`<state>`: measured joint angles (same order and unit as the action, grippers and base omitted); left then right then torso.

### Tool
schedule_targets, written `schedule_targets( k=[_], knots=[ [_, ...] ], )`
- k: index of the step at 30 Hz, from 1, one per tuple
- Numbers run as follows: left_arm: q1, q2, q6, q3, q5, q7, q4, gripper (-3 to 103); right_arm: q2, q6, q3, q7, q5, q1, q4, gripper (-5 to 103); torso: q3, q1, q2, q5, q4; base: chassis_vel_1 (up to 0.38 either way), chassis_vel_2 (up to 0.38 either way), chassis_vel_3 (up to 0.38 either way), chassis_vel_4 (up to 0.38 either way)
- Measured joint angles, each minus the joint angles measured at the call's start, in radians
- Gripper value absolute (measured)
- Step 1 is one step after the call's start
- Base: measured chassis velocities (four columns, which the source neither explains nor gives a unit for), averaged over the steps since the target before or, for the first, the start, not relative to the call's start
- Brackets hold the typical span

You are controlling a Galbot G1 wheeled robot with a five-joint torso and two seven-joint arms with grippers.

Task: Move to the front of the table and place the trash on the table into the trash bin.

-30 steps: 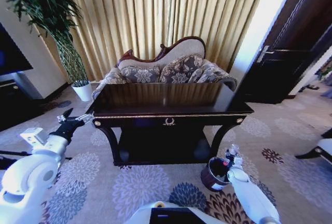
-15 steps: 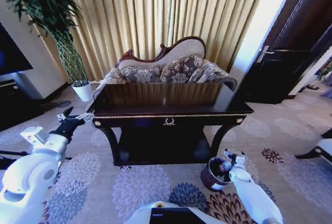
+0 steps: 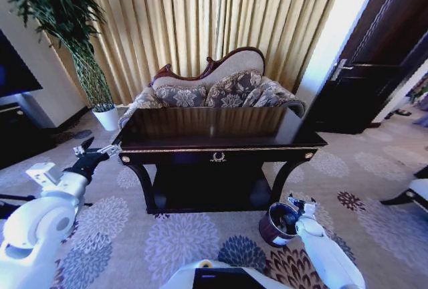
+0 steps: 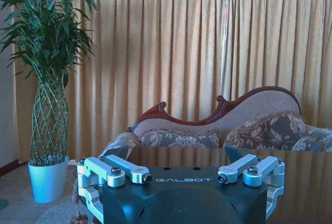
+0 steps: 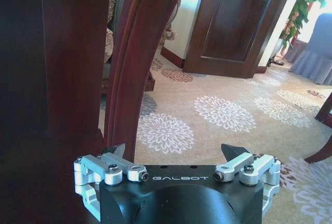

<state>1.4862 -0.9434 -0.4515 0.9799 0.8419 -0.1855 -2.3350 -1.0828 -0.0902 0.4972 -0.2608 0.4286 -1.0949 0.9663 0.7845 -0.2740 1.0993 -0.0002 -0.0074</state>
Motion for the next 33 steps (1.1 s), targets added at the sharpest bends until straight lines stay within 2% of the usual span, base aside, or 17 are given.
schedule_targets(
  k=[7, 9, 10, 12, 15, 16, 19, 22, 26, 33],
  knots=[
    [-0.001, -0.001, 0.0, 0.0, 0.001, -0.004, 0.001, 100, 0.006, 0.041, 0.01, -0.003, 0.05, -0.032, 0.093, 100, 0.0, 0.0, 0.0, 0.0002, 0.0001, 0.0, 0.0, 0.0, 0.0],
    [-0.001, -0.002, 0.0, 0.001, 0.002, -0.005, 0.0, 100, 0.013, 0.074, 0.027, 0.002, 0.05, -0.081, 0.235, 100, 0.0, 0.0, 0.0, 0.0, -0.0002, 0.0, 0.0, 0.0, 0.0],
    [-0.001, -0.002, 0.0, 0.001, 0.002, -0.005, 0.0, 100, 0.013, 0.074, 0.027, 0.002, 0.05, -0.081, 0.235, 100, 0.0, 0.0, 0.0, 0.0, -0.0002, 0.0, 0.0, 0.0, 0.0],
    [-0.004, -0.003, 0.0, 0.0, 0.002, -0.007, -0.001, 100, 0.013, 0.086, 0.061, 0.018, 0.03, -0.122, 0.387, 100, 0.0, 0.0, 0.0, -0.0001, 0.0001, 0.0, 0.0, 0.0, 0.0],
    [-0.01, -0.003, -0.002, 0.0, 0.001, -0.01, 0.0, 100, 0.014, 0.14, 0.097, 0.032, 0.05, -0.158, 0.576, 100, 0.0, 0.0, 0.0, -0.0001, 0.0001, 0.0, 0.0, 0.0, 0.0],
    [-0.01, -0.003, -0.002, 0.0, 0.001, -0.01, 0.0, 100, 0.014, 0.14, 0.097, 0.032, 0.05, -0.158, 0.576, 100, 0.0, 0.0, 0.0, -0.0001, 0.0001, 0.0, 0.0, 0.0, 0.0],
    [-0.011, 0.005, -0.013, 0.003, 0.004, -0.014, -0.005, 100, 0.03, 0.225, 0.132, 0.042, 0.109, -0.192, 0.787, 100, 0.0, 0.0, 0.0, -0.0002, 0.0001, 0.0, 0.0, 0.0, 0.0],
    [-0.012, 0.015, -0.031, 0.007, 0.009, -0.009, -0.013, 100, 0.078, 0.322, 0.178, 0.047, 0.208, -0.228, 1.036, 100, 0.0, 0.0, 0.0, -0.0004, 0.0001, 0.0, 0.0, 0.0, 0.0],
    [-0.02, 0.016, -0.061, 0.008, 0.012, 0.002, -0.018, 100, 0.111, 0.369, 0.209, 0.048, 0.271, -0.256, 1.164, 100, 0.0, 0.0, 0.0, -0.0004, -0.0001, 0.0, 0.0, 0.0, 0.0],
    [-0.037, 0.016, -0.081, -0.007, 0.014, 0.003, -0.02, 100, 0.117, 0.394, 0.227, 0.043, 0.281, -0.274, 1.256, 100, 0.0, 0.0, 0.0, 0.0, 0.0, 0.0, 0.0, 0.0, 0.0]
  ],
)
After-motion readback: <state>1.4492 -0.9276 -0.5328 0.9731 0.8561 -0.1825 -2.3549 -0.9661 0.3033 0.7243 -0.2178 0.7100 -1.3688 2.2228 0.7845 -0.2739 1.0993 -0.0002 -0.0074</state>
